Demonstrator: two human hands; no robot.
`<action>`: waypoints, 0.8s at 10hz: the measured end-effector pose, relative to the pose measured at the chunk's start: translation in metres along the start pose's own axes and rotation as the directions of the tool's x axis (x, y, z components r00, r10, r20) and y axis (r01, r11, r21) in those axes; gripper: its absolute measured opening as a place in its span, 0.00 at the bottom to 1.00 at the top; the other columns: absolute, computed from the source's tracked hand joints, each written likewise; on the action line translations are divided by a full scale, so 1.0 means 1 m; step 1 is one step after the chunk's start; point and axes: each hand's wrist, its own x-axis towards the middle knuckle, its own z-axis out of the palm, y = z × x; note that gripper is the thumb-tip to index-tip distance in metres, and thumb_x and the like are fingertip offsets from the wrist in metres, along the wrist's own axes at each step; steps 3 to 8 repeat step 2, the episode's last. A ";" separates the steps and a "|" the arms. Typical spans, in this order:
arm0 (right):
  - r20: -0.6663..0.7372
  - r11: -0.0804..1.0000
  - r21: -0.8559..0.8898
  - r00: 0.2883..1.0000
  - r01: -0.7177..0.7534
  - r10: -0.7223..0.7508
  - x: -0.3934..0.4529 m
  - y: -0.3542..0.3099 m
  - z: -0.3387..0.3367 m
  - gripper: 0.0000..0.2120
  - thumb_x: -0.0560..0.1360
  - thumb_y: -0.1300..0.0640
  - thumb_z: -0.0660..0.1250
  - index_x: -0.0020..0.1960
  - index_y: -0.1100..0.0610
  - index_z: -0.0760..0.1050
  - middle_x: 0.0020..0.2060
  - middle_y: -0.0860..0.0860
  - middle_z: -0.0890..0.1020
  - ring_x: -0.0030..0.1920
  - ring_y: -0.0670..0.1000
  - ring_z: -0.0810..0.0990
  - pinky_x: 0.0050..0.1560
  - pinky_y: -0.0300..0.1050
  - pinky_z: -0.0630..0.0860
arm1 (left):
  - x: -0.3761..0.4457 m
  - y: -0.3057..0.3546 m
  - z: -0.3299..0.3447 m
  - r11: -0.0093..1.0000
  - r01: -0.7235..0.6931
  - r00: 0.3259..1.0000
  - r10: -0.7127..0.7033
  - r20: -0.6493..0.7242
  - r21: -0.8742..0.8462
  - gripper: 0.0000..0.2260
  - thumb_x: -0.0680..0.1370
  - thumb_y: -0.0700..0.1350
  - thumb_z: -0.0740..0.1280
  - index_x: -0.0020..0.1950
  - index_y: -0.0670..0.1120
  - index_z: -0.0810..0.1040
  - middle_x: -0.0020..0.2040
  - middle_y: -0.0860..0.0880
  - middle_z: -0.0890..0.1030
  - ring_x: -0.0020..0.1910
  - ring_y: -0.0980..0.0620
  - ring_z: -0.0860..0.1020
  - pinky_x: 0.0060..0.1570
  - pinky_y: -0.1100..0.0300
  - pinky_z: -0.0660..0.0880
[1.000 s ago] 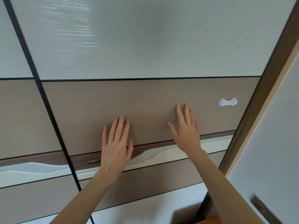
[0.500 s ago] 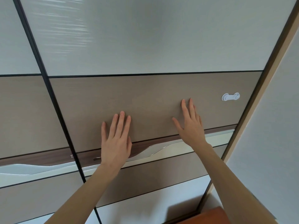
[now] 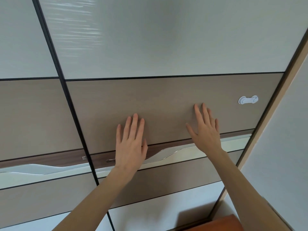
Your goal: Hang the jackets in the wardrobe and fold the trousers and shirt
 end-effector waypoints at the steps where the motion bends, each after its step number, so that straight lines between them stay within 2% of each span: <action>1: -0.039 0.998 -0.042 0.998 0.044 -0.046 -0.016 -0.012 -0.004 0.33 0.85 0.38 0.54 0.85 0.47 0.48 0.85 0.49 0.52 0.84 0.55 0.52 0.81 0.61 0.52 | 0.001 -0.004 -0.010 0.999 -0.024 1.000 0.024 -0.011 -0.048 0.29 0.83 0.50 0.64 0.82 0.43 0.63 0.84 0.42 0.59 0.83 0.41 0.58 0.79 0.37 0.58; 2: -0.054 0.998 -0.036 0.997 0.049 -0.051 -0.034 -0.031 -0.009 0.32 0.85 0.38 0.54 0.85 0.49 0.53 0.84 0.50 0.57 0.84 0.55 0.54 0.82 0.60 0.52 | -0.003 -0.009 -0.022 0.991 -0.064 0.998 0.061 -0.027 -0.115 0.25 0.85 0.51 0.61 0.81 0.42 0.66 0.83 0.43 0.62 0.82 0.42 0.60 0.79 0.39 0.58; 8: -0.054 0.998 -0.036 0.997 0.049 -0.051 -0.034 -0.031 -0.009 0.32 0.85 0.38 0.54 0.85 0.49 0.53 0.84 0.50 0.57 0.84 0.55 0.54 0.82 0.60 0.52 | -0.003 -0.009 -0.022 0.991 -0.064 0.998 0.061 -0.027 -0.115 0.25 0.85 0.51 0.61 0.81 0.42 0.66 0.83 0.43 0.62 0.82 0.42 0.60 0.79 0.39 0.58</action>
